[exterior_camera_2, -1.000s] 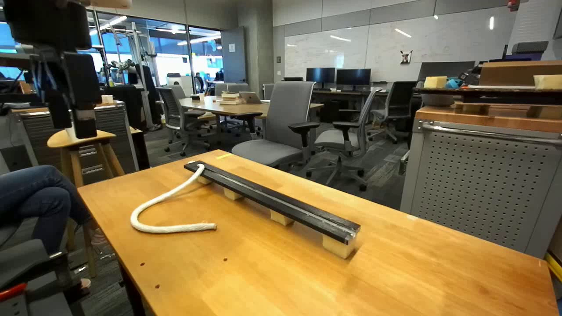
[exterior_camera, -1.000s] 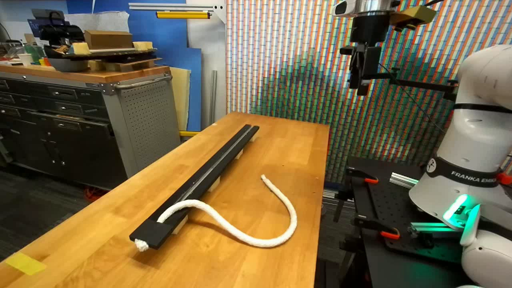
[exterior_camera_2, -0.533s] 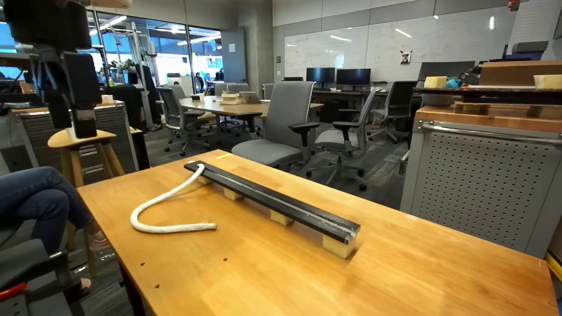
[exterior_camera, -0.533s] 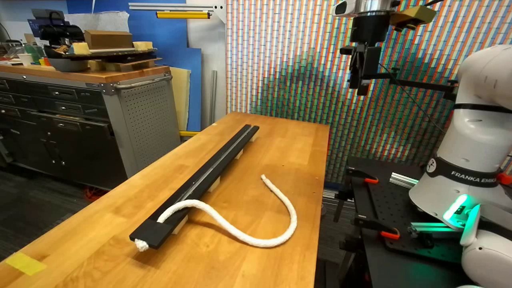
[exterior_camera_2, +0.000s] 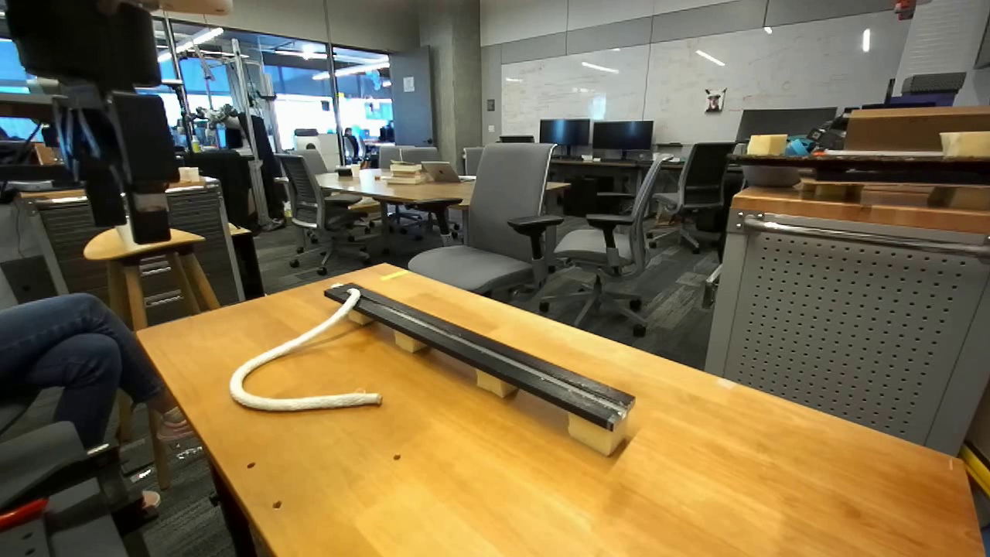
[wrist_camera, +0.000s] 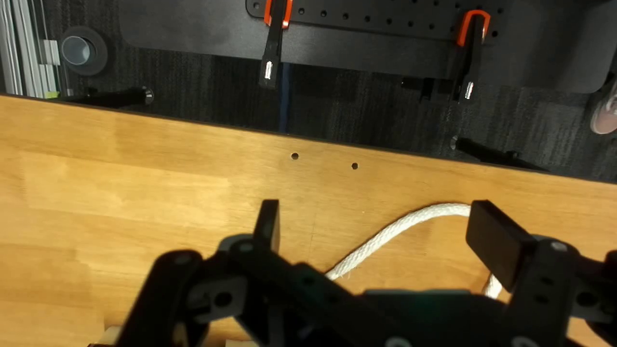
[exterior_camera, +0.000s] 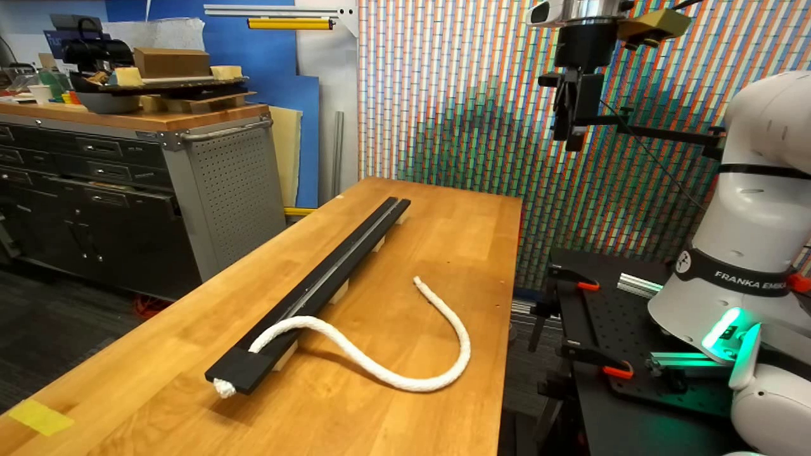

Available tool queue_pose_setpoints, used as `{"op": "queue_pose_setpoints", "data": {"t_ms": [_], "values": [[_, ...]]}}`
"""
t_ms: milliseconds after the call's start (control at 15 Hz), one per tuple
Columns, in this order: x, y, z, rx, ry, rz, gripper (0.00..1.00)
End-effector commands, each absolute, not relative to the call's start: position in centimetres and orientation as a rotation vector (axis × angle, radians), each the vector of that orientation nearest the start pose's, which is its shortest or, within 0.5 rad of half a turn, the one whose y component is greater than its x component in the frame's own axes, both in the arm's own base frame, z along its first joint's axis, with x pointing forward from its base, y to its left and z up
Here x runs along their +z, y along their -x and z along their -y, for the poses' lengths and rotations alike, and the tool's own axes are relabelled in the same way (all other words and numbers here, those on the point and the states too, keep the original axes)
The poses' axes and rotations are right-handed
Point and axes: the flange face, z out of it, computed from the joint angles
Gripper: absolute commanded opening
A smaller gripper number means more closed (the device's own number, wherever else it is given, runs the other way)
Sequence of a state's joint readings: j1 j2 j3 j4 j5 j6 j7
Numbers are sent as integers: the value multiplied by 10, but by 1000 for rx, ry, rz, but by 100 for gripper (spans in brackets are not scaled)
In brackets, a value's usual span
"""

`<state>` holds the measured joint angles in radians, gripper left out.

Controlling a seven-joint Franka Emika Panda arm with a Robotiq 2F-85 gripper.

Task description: Put the rope in the groove then press down on the rope

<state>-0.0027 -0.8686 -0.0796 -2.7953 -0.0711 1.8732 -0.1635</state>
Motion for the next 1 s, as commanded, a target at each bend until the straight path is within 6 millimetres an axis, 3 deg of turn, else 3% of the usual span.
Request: {"op": "queue_pose_setpoints", "data": {"t_ms": [0,200,467,933], "values": [[432,-282,27,87,3134,210,100],[432,-282,27,87,3134,210,100],[431,-298,25,43,3171,74,100],[399,-345,1,-17,3209,-338,100]]}}
